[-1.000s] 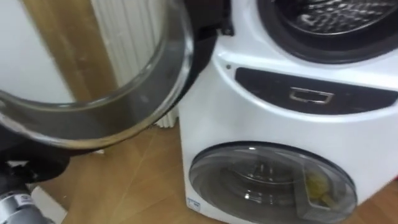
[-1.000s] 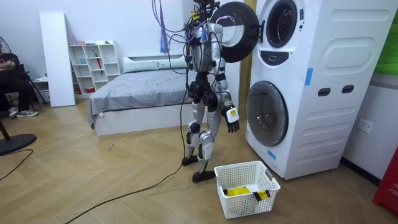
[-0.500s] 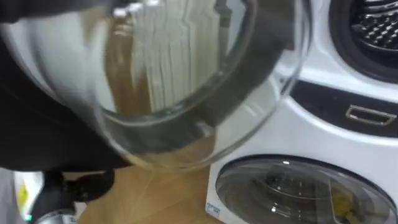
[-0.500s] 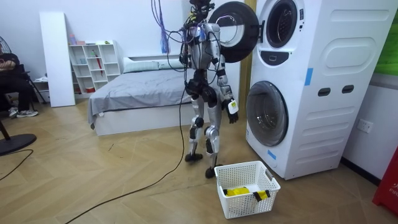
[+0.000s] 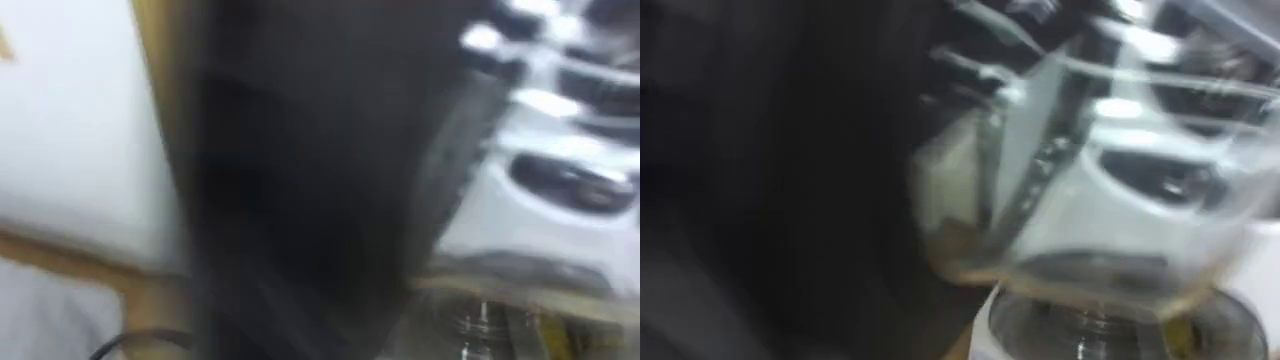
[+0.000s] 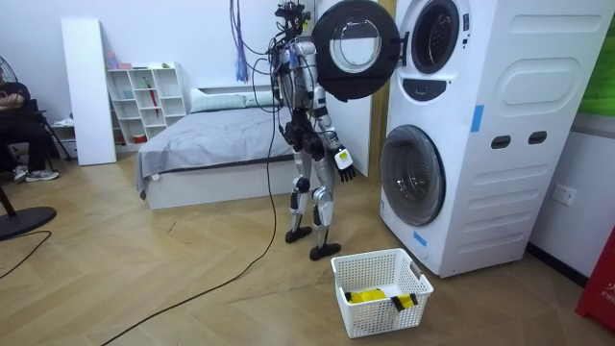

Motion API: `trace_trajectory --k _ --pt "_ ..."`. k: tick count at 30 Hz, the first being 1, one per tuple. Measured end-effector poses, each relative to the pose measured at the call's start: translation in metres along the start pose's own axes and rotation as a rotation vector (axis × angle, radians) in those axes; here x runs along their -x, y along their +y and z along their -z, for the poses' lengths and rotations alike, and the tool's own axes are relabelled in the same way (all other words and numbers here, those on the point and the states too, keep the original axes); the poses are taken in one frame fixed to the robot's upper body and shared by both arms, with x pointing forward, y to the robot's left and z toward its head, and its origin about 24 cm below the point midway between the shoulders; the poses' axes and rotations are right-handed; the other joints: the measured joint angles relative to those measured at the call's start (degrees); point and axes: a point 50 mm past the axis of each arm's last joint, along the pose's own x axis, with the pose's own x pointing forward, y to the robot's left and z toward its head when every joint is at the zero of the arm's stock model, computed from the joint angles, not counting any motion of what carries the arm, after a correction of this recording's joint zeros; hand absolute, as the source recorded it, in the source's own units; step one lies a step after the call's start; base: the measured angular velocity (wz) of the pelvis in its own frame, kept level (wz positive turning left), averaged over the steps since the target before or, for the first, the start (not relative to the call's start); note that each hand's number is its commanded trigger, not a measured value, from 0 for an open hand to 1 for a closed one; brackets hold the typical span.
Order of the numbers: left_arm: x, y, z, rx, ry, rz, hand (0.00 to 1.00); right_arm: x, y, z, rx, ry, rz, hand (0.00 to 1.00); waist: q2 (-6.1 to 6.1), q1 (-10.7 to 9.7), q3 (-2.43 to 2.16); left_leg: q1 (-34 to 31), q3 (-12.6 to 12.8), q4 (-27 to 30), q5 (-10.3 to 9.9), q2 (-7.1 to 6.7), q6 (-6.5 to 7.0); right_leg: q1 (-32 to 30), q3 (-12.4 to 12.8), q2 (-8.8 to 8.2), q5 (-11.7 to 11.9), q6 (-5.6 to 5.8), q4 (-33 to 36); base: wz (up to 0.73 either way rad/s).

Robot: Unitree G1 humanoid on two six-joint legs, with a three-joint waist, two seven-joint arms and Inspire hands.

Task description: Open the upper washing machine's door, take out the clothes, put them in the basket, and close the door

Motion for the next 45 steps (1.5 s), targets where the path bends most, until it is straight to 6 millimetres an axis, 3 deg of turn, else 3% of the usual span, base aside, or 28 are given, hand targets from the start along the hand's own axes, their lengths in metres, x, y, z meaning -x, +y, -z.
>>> trace_trajectory --k 2,3,5,7,10,16,24,29,36,40,45 --pt "0.003 -0.002 0.006 -0.062 -0.005 0.031 0.00 0.000 -0.001 0.001 0.012 0.000 0.000 0.00 0.02 -0.9 0.05 3.6 1.8 -2.6 0.5 0.03 0.65 3.1 -0.4 0.64 0.4 -0.01 -2.9 -0.84" --pt "0.006 -0.005 0.012 -0.093 0.010 0.065 0.00 0.001 -0.004 0.004 0.012 -0.004 0.005 0.00 0.46 -2.5 -0.36 4.9 1.9 -3.3 0.4 0.12 0.56 4.5 -0.8 0.82 0.9 0.33 -4.1 -0.29" --pt "0.009 -0.009 0.016 -0.123 0.019 0.098 0.00 0.002 -0.007 0.007 0.005 0.001 0.014 0.00 0.34 -3.6 -0.43 6.5 2.0 -5.1 0.4 0.21 -0.59 5.2 -1.3 1.18 1.6 0.28 -4.8 -0.30" --pt "0.016 -0.012 0.022 -0.148 0.034 0.118 0.00 0.002 -0.007 0.007 0.009 0.001 0.017 0.00 0.04 -3.9 -0.45 8.4 1.7 -6.6 1.3 0.25 -2.72 6.5 -1.3 1.97 2.8 0.13 -7.0 -0.34" --pt "0.019 -0.014 0.023 -0.168 0.019 0.126 0.00 0.002 -0.009 0.007 0.024 0.000 0.032 0.00 0.34 -3.9 -0.31 9.8 1.7 -7.2 1.6 0.89 -2.90 7.5 -1.3 3.06 2.6 -0.24 -7.8 -0.09" --pt "0.027 -0.022 0.030 -0.160 0.014 0.126 0.00 0.001 -0.008 -0.003 0.059 -0.045 0.030 0.00 1.43 -3.0 0.04 11.1 1.1 -7.6 2.8 1.97 -1.19 8.3 -1.6 4.74 2.0 -1.59 -7.7 -0.22" --pt "0.039 -0.044 0.052 -0.161 0.088 0.247 0.00 0.001 -0.007 -0.011 0.062 -0.079 0.023 0.00 1.49 -3.8 0.30 11.0 0.9 -8.2 2.8 3.57 -1.13 7.2 -1.7 6.49 1.8 -3.27 -7.3 -0.01" --pt "0.050 -0.055 0.068 -0.169 0.150 0.313 0.00 0.001 -0.005 -0.013 0.063 -0.098 0.008 0.00 1.78 -4.5 0.15 9.2 0.6 -9.1 2.8 4.16 -1.16 4.6 -1.7 7.43 1.8 -4.13 -6.2 -0.02" --pt "0.088 -0.085 0.110 -0.197 0.364 0.498 0.00 0.004 -0.006 -0.002 0.054 -0.081 0.012 0.00 1.45 -4.5 0.20 8.8 0.5 -9.3 2.9 4.27 -1.34 3.7 -1.4 7.76 1.7 -4.44 -5.5 -0.03" --pt "0.113 -0.098 0.136 -0.201 0.537 0.576 0.00 0.004 -0.004 -0.002 0.072 -0.066 -0.004 0.00 1.04 -2.9 -0.35 8.3 2.0 -9.4 2.9 4.31 -1.43 1.9 -0.1 8.12 1.8 -4.54 -4.6 -0.18" --pt "0.133 -0.107 0.151 -0.213 0.675 0.638 0.00 0.003 0.002 -0.004 0.076 -0.049 -0.038 0.00 0.17 -3.0 -0.26 8.0 1.8 -9.0 2.9 4.29 -1.45 1.7 -0.2 7.92 1.8 -4.57 -4.9 -0.02"
